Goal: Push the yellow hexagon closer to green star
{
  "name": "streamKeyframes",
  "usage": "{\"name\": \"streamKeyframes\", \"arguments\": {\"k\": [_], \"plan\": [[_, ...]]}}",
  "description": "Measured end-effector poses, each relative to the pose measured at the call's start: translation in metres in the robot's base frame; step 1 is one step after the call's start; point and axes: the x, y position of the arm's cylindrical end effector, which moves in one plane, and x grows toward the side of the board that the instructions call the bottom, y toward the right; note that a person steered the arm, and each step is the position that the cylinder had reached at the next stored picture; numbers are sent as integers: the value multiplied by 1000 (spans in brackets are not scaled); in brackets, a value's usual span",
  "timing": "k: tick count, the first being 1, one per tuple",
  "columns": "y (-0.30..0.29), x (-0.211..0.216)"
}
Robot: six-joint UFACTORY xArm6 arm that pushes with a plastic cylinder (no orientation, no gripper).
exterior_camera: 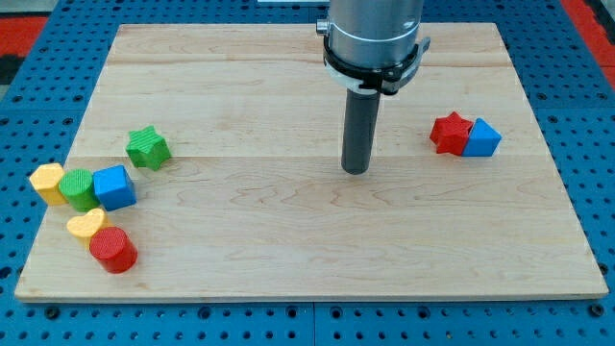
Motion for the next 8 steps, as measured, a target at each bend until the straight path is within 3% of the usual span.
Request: {"name": "streamKeyframes", "arguments": {"k": [2,4,8], "plan": [[0,92],[-15,92],[-259,150]]}}
